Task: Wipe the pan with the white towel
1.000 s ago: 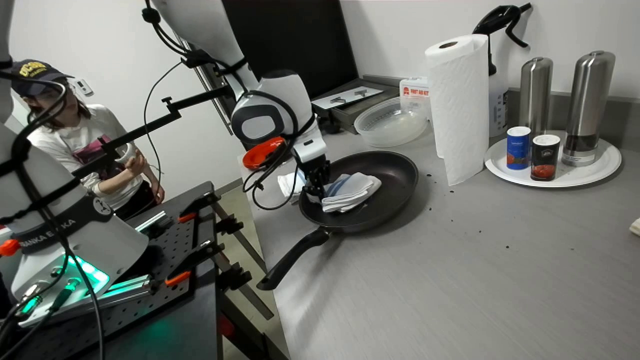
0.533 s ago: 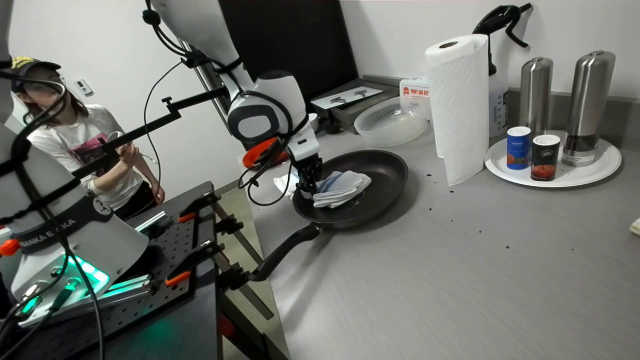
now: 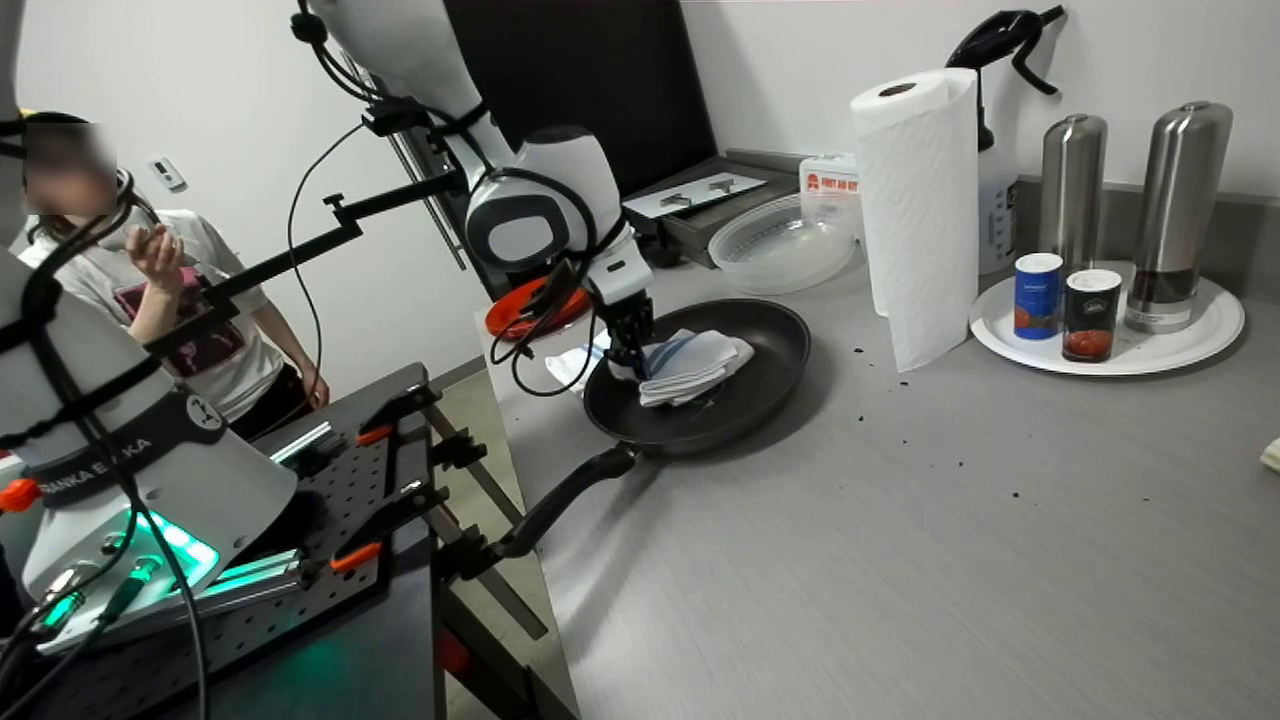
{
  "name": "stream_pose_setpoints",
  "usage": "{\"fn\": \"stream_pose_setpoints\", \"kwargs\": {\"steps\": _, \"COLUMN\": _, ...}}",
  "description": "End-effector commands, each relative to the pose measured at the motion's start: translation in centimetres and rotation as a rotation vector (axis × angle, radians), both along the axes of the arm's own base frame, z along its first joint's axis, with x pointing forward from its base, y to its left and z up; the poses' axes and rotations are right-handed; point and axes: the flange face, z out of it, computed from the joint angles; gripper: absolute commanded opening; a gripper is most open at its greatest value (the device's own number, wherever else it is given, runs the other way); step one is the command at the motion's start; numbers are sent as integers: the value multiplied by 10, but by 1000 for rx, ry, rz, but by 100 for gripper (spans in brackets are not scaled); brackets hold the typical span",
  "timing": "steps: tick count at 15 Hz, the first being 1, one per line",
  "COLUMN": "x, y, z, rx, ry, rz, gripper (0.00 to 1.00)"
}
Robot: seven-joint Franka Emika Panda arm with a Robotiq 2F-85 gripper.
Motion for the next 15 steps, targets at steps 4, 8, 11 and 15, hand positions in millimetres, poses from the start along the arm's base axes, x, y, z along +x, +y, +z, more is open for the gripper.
{"fn": "stream_pose_setpoints", "kwargs": {"steps": 4, "x": 45, "y": -26, "z": 63, "rx": 54, "ry": -11, "rz": 55, "gripper": 4}}
{"fn": "stream_pose_setpoints", "kwargs": {"steps": 8, "x": 61, "y": -55, "z": 96, "rx": 27, "ry": -48, "rz": 43, "gripper": 4}}
{"fn": "stream_pose_setpoints", "kwargs": {"steps": 11, "x": 72, "y": -91, "z": 112, "rx": -72, "ry": -102, "rz": 37, "gripper": 4}}
{"fn": "stream_pose_setpoints", "kwargs": {"steps": 15, "x": 84, "y": -168, "z": 123, "rx": -211, "ry": -144, "rz": -5, "gripper": 4}}
